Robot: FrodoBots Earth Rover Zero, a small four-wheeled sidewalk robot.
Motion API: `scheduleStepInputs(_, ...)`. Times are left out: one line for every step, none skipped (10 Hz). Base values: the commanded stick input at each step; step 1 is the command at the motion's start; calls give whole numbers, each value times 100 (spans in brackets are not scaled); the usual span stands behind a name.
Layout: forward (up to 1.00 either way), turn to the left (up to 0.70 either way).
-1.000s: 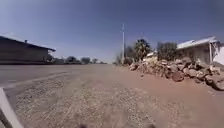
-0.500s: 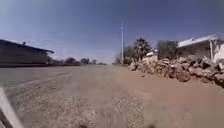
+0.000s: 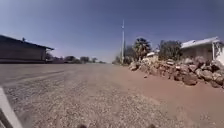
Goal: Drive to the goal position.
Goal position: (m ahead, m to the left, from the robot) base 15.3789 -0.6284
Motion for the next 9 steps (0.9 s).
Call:
scheduleStepInputs(70, 35)
scheduleStepInputs(70, 0)
scheduleStepInputs(70, 0)
scheduleStepInputs(70, 0)
scheduleStepInputs(70, 0)
scheduleStepInputs(70, 0)
scheduleStepInputs(70, 0)
scheduleStepInputs(70, 0)
scheduleStepInputs(70, 0)
